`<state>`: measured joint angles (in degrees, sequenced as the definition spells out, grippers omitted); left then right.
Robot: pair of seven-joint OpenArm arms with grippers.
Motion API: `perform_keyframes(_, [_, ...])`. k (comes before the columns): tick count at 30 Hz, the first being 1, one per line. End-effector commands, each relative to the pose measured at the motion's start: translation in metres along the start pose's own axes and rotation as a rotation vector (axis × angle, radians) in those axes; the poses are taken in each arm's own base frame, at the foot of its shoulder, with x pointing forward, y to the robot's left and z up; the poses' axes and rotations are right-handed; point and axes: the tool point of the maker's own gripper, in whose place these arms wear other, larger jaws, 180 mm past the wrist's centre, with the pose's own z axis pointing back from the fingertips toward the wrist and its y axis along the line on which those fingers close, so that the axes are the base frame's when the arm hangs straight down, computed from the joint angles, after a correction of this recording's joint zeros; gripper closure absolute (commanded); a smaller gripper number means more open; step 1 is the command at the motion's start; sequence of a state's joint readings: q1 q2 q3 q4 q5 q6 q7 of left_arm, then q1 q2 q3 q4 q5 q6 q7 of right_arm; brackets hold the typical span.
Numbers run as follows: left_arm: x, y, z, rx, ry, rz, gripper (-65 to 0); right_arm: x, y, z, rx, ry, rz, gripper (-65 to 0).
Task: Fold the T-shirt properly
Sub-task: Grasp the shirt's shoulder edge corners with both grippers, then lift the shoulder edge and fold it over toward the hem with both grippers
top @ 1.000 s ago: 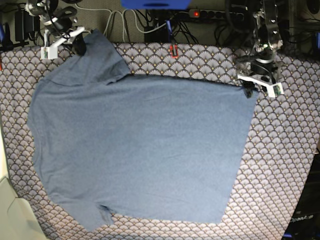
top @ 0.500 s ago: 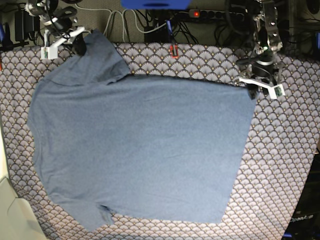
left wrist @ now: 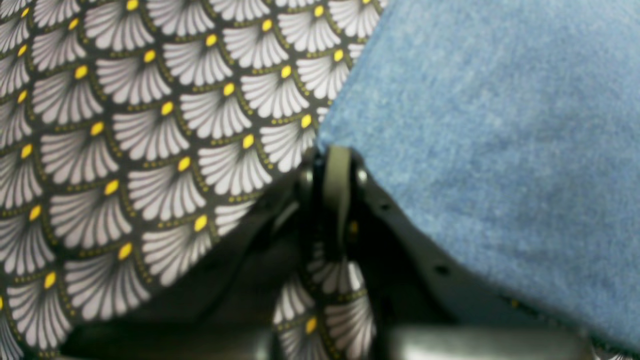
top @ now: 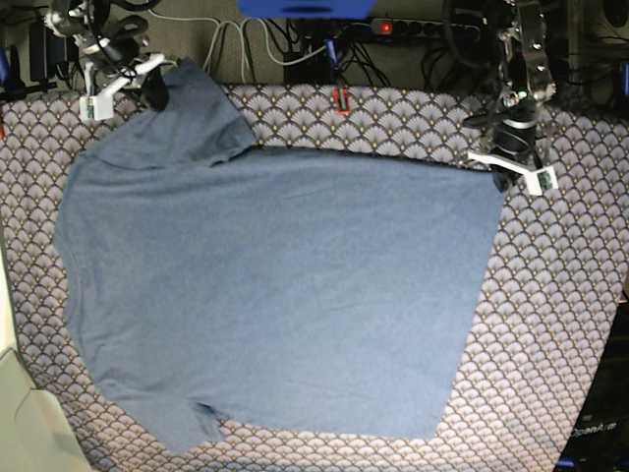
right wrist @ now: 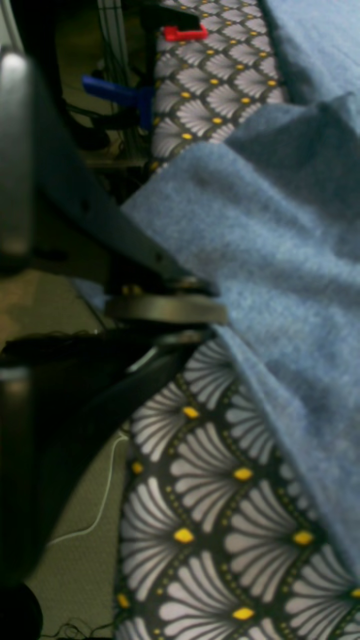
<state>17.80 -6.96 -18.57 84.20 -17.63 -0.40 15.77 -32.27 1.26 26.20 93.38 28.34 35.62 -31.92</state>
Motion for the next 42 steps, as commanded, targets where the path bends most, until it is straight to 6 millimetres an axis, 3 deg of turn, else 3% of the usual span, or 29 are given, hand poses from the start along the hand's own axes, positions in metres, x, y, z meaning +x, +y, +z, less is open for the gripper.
perform_keyframes(1, [0.011, -0.001, 0.003, -0.005, -0.030, -0.012, -0.3, -0.024, -0.012, 0.004, -0.046, 0.127, 0.040, 0.0])
perform_keyframes(6, [0.026, -0.006, 0.013, -0.020, -0.072, -0.023, -0.3, 0.002, -0.015, 0.004, -0.051, 0.081, 0.097, 0.0])
perform_keyframes(10, [0.034, -0.008, 0.020, -0.027, -0.096, -0.030, -0.3, 0.034, -0.007, 0.008, -0.049, 0.015, 0.164, 0.0])
perform_keyframes(22, [0.036, -0.006, 0.019, -0.023, -0.099, -0.034, -0.3, 0.100, -0.002, 0.010, -0.054, -0.113, 0.295, 0.0])
perform_keyframes(32, [0.058, -0.016, 0.007, -0.038, -0.134, -0.032, -0.3, 0.160, -0.004, 0.006, -0.065, -0.222, 0.372, 0.0])
perform_keyframes(38, [0.062, -0.024, -0.015, -0.045, -0.034, -0.011, -0.3, 0.196, -0.011, 0.000, -0.100, -0.202, 0.421, 0.0])
perform_keyframes(42, [0.079, -0.031, -0.024, -0.057, -0.045, -0.006, -0.3, 0.215, -0.017, -0.007, -0.106, -0.209, 0.419, 0.0])
